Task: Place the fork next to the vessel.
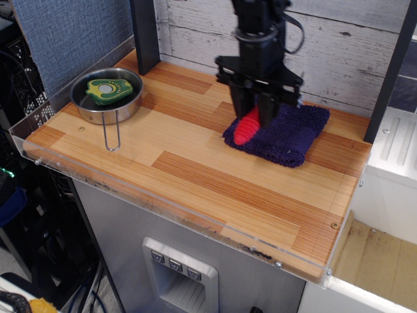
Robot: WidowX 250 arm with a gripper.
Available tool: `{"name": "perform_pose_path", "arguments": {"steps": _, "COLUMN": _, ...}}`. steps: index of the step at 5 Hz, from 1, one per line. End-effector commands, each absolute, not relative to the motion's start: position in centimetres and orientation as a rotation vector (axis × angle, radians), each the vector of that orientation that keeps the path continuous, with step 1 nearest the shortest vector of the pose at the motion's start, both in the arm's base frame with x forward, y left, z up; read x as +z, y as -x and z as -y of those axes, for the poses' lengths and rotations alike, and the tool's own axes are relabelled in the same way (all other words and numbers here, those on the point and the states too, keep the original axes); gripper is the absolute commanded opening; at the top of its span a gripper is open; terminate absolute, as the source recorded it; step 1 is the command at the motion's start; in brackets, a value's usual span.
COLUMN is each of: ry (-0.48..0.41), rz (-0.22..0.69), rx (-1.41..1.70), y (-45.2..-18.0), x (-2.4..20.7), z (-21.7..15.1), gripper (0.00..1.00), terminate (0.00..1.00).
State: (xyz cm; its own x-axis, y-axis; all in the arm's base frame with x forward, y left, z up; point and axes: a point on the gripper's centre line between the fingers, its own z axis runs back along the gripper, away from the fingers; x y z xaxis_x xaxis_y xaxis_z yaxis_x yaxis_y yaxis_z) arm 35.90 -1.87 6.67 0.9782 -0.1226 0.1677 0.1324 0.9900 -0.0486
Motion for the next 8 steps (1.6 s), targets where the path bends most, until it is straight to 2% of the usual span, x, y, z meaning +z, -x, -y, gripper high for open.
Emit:
{"name": "perform_pose_path", "arguments": {"steps": 1, "ry": -0.008, "rz": 0.243, "rx": -0.055, "y": -35.7, "x": 10.1, "z": -4.0, "gripper": 0.00, "terminate": 0.00}}
{"name": "perform_pose_path", "arguments": {"steps": 2, "ry": -0.066, "rz": 0.219, "rx": -0.015, "y": -36.2, "x": 9.7, "z": -7.3, "gripper": 0.00, "terminate": 0.00}}
{"name": "perform_pose_path", "arguments": {"steps": 4, "ry": -0.093, "rz": 0.146, "rx": 0.002, "y": -37.6, "x": 6.9, "z": -10.5, "gripper": 0.00, "terminate": 0.00}}
{"name": "perform_pose_path", "arguments": {"steps": 6, "ry": -0.084, "rz": 0.040, "rx": -0.019, "y": -37.9, "x": 2.8, "z": -10.1, "gripper": 0.00, "terminate": 0.00}}
{"name": "perform_pose_path", "arguments": {"steps": 7, "ry": -0.086, "rz": -0.001, "rx": -0.016, "y": -38.0, "x": 1.5, "z": -10.2, "gripper": 0.00, "terminate": 0.00}}
{"name": "perform_pose_path", "arguments": {"steps": 8, "ry": -0.089, "rz": -0.022, "rx": -0.001, "y": -38.0, "x": 1.7, "z": -10.3, "gripper": 1.00, "terminate": 0.00}}
